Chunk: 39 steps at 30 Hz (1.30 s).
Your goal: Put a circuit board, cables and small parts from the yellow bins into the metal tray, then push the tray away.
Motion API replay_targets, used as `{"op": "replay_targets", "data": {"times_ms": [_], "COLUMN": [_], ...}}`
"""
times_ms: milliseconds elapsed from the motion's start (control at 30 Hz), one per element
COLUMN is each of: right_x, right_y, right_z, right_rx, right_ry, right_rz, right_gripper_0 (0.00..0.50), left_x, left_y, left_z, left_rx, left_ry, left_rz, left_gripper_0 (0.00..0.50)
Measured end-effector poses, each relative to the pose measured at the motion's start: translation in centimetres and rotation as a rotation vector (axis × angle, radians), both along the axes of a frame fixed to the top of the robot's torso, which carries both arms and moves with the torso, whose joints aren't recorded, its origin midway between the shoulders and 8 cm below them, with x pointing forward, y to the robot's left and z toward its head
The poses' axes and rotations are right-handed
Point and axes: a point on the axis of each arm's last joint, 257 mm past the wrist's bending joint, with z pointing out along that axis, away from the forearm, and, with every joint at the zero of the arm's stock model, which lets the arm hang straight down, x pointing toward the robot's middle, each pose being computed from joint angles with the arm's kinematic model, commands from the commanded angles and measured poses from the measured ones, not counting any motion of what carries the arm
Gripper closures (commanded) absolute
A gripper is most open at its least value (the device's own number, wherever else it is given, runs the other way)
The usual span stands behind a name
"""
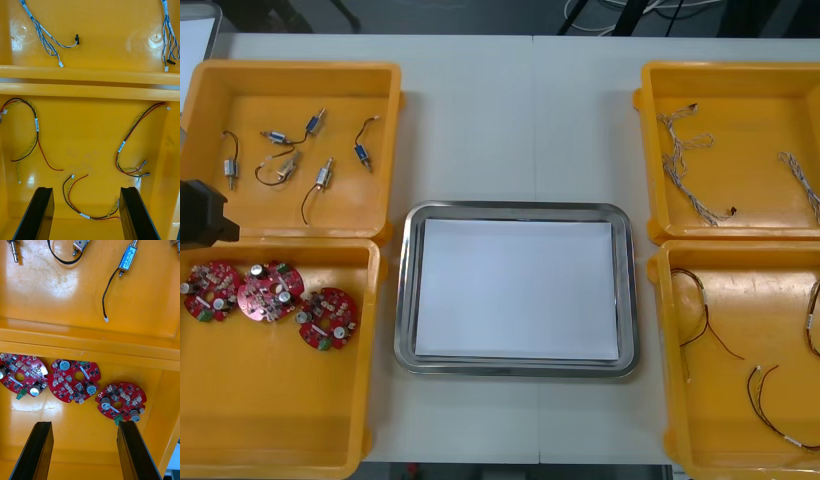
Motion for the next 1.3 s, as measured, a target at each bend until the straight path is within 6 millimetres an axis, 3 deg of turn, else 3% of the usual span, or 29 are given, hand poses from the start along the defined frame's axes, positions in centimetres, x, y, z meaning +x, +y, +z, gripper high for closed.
{"op": "replay_targets", "data": {"times_ms": [233, 400, 567, 1000, 1167, 1300], "right_x": [0.0, 0.0, -0.4, -3.2, -3.5, -3.3], "right_y": [0.0, 0.0, -0.1, -0.3, 0.4, 1.2], "right_z": [0.0, -0.1, -0.5, -4.3, -5.9, -7.6], "right_rx": [0.001, 0.0, 0.003, 0.025, 0.036, 0.045], "right_ry": [0.0, 0.0, 0.012, 0.032, 0.019, 0.005], "right_rz": [0.0, -0.001, -0.011, -0.089, -0.127, -0.135], "right_gripper_0": [0.0, 0.0, 0.0, 0.0, 0.0, 0.0], "left_x": [0.0, -0.8, -1.1, -1.5, -2.1, -2.4], "left_y": [0.0, 0.1, 0.3, -0.7, 0.8, 1.5], "left_z": [-0.1, -1.9, -2.4, -3.3, -4.2, -4.8], "left_rx": [-0.001, -0.027, -0.03, -0.086, -0.038, 0.026], "left_ry": [0.002, 0.046, 0.058, 0.054, 0.05, 0.033], "left_rz": [0.001, 0.018, 0.024, -0.027, -0.079, -0.218], "left_gripper_0": [0.0, 0.0, 0.0, 0.0, 0.0, 0.0]}}
